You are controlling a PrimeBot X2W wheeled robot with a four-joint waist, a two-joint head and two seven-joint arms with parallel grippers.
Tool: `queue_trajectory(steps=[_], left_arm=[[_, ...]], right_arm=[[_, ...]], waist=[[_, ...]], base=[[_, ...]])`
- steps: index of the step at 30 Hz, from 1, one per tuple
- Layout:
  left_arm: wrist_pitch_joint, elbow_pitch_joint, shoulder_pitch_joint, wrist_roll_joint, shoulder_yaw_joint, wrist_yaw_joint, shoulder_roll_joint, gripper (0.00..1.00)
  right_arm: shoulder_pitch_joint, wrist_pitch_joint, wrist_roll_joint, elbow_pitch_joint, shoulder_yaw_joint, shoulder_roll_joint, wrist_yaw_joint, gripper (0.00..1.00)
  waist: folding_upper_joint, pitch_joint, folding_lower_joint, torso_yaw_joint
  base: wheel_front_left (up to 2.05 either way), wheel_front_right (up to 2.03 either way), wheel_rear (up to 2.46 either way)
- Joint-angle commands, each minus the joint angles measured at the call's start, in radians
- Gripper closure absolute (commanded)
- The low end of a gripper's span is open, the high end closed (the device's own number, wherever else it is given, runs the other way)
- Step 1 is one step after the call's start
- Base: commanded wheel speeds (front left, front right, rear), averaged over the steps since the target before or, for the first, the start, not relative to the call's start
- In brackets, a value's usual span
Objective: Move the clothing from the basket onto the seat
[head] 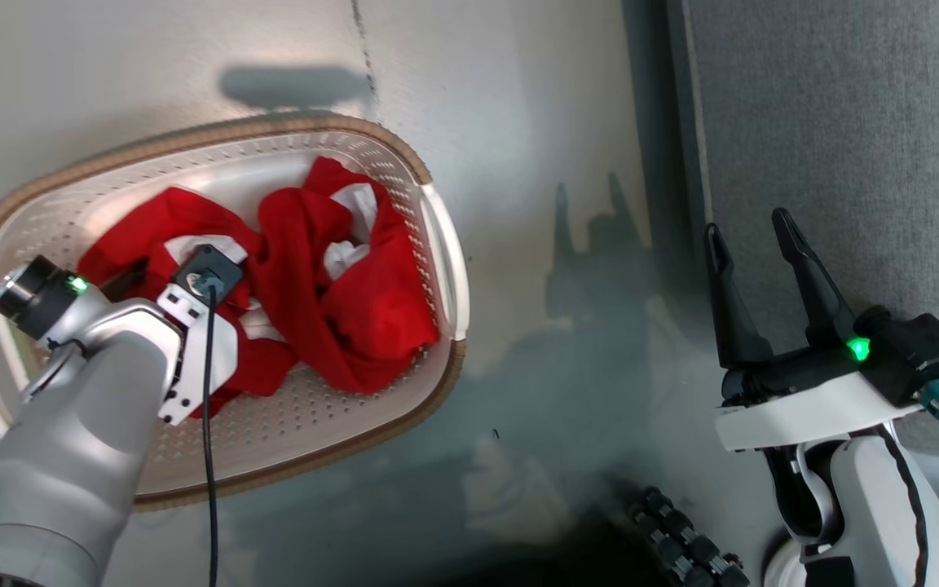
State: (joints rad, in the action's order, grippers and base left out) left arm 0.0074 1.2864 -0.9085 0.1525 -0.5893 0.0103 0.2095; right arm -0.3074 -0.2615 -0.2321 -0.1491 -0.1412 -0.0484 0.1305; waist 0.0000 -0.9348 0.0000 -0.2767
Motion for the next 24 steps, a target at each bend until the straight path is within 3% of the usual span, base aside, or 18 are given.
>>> queue_trajectory(steps=[1, 13, 14, 15, 16, 20, 24], left_arm=[[0.010, 0.002, -0.022, 0.006, -0.005, -0.002, 0.016, 0.00], [0.049, 0.004, -0.060, -0.003, -0.034, -0.029, 0.046, 0.00], [0.059, 0.005, -0.059, -0.007, -0.034, -0.034, 0.045, 0.09], [0.070, 0.005, -0.058, -0.010, -0.036, -0.039, 0.036, 0.64], [0.073, 0.005, -0.057, -0.011, -0.040, -0.046, 0.031, 1.00], [0.071, 0.006, -0.066, -0.016, -0.046, -0.026, 0.022, 1.00], [0.062, 0.004, -0.060, -0.031, -0.046, -0.037, 0.011, 1.00]], right_arm=[[-0.018, -0.005, -0.009, 0.004, -0.005, -0.004, 0.001, 0.00], [-0.021, -0.005, -0.028, 0.017, -0.029, -0.004, 0.000, 0.00], [-0.024, -0.005, -0.027, 0.016, -0.031, -0.004, 0.000, 0.00], [-0.026, -0.005, -0.025, 0.016, -0.030, -0.005, 0.000, 0.00], [-0.029, -0.005, -0.023, 0.016, -0.032, -0.004, 0.001, 0.00], [-0.042, -0.005, -0.014, 0.017, -0.034, -0.004, 0.001, 0.00], [-0.053, -0.005, 0.000, 0.025, -0.022, -0.004, 0.000, 0.00]], waist=[[0.0000, -0.026, 0.0000, -0.022], [0.0000, -0.079, 0.0000, -0.046], [0.0000, -0.082, 0.0000, -0.044], [0.0000, -0.083, 0.0000, -0.041], [0.0000, -0.083, 0.0000, -0.037], [0.0000, -0.083, 0.0000, -0.028], [0.0000, -0.067, 0.0000, -0.015]], base=[[0.00, 0.00, 0.00], [0.00, 0.00, 0.00], [0.00, 0.00, 0.00], [0.00, 0.00, 0.00], [0.00, 0.00, 0.00], [0.00, 0.00, 0.00], [0.00, 0.00, 0.00]])
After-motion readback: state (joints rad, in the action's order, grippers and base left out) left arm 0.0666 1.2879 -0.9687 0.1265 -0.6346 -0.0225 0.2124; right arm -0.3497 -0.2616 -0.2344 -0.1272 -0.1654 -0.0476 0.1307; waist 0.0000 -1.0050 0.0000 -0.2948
